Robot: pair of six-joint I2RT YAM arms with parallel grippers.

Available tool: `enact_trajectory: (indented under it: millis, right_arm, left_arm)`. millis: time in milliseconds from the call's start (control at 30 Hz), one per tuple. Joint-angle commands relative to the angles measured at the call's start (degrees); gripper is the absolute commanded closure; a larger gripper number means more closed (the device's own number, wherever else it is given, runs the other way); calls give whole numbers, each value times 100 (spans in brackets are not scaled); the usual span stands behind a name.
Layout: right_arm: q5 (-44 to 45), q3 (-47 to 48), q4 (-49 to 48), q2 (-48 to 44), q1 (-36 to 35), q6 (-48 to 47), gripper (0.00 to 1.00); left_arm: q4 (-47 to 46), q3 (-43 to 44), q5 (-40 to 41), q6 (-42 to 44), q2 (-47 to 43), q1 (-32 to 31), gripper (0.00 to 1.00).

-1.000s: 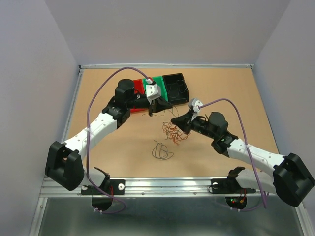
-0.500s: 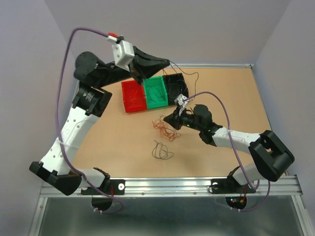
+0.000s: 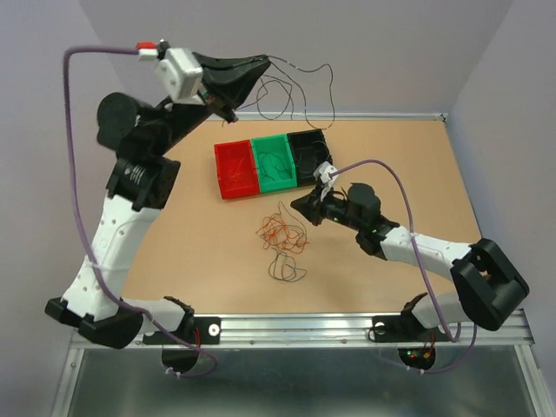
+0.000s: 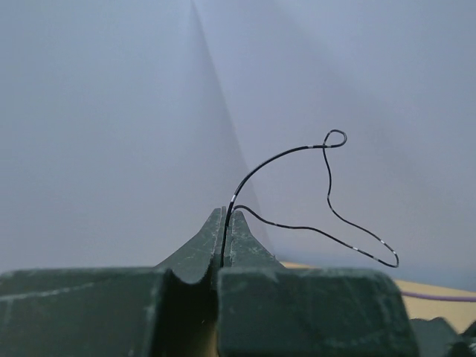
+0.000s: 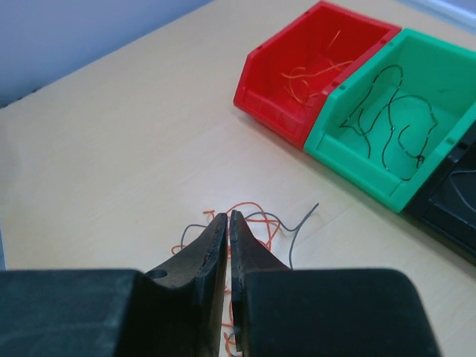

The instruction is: Untangle the cables

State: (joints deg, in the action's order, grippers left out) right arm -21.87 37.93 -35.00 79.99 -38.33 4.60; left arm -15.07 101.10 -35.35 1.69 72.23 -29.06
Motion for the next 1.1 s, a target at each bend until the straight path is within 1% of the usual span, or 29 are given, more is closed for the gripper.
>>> enact_trajectory:
  millis: [0, 100, 233, 267, 300, 333, 367, 400, 433, 467, 500, 533, 600, 633, 667, 700, 733, 833, 867, 967, 1000, 1067]
  right_arm:
    - [340, -242, -226, -518, -8, -3, 89]
    - [718, -400, -165, -887, -8, 199, 90]
    - [1710, -646, -33, -1450, -17, 409, 91]
    - [1912, -699, 2, -1581, -8, 436, 91]
    - [2114, -813, 63, -1800, -8, 497, 92]
    - [2343, -866, 90, -1933, -8, 515, 92]
    - [2658, -919, 134, -2038, -8, 533, 93]
    - [2766, -1006, 186, -2127, -8, 542, 93]
    - [2836, -1042, 213, -2319, 0, 551, 93]
    - [2924, -1077, 231, -2390, -8, 559, 93]
    - [2942, -1121, 257, -2469, 0, 559, 93]
    - [2951, -1147, 266, -2566, 1, 568, 93]
    - [2951, -1174, 275, -2646, 1, 577, 93]
    - [2943, -1183, 284, -2681, 1, 586, 93]
    - [2943, -1183, 284, -2681, 1, 586, 93]
    - [2943, -1183, 284, -2681, -8, 586, 93]
    - [2960, -1183, 284, -2672, 0, 586, 93]
    - [2951, -1165, 284, -2637, -8, 595, 93]
    - [2943, -1165, 284, -2637, -8, 603, 93]
    - [2899, -1148, 284, -2620, -8, 612, 93]
    - [2899, -1148, 284, -2620, 0, 612, 93]
    - [2872, -1156, 284, -2620, 1, 621, 93]
  left_arm:
    - [223, 198, 511, 121, 844, 277, 100]
    - [303, 261, 739, 182, 1372, 410, 100]
    - [32, -107, 1468, 340, 1663, 462, 100]
    - [-135, -273, 1592, 271, 1663, 463, 100]
    - [-580, -701, 1697, 174, 1646, 480, 100]
    - [-820, -949, 1785, 139, 1619, 471, 100]
    - [-1083, -1430, 1934, 86, 1593, 471, 100]
    - [-1599, -1653, 2031, -115, 1567, 463, 100]
    - [-1822, -1829, 2137, -143, 1566, 463, 100]
    - [-1989, -2083, 2477, -456, 1584, 463, 100]
    - [-2226, -2172, 2716, -642, 1610, 463, 100]
    - [-2298, -2234, 3127, -1009, 1706, 463, 100]
    - [-2299, -2218, 3481, -1284, 1864, 454, 100]
    - [-2220, -2165, 3813, -1521, 2048, 428, 100]
    - [-2089, -1999, 4373, -1566, 2146, 358, 100]
    - [-1870, -1928, 4666, -1576, 2242, 296, 100]
    - [-1824, -1875, 5217, -1584, 2400, 261, 100]
    - [-1885, -1918, 5783, -1514, 2646, 120, 100]
    - [-1920, -1936, 6099, -1514, 2691, 94, 100]
    - [-2218, -2181, 6399, -1444, 2911, 32, 100]
    - [-2367, -2278, 6514, -1470, 2963, 14, 100]
    - [-3243, -2645, 6804, -1418, 3104, -82, 100]
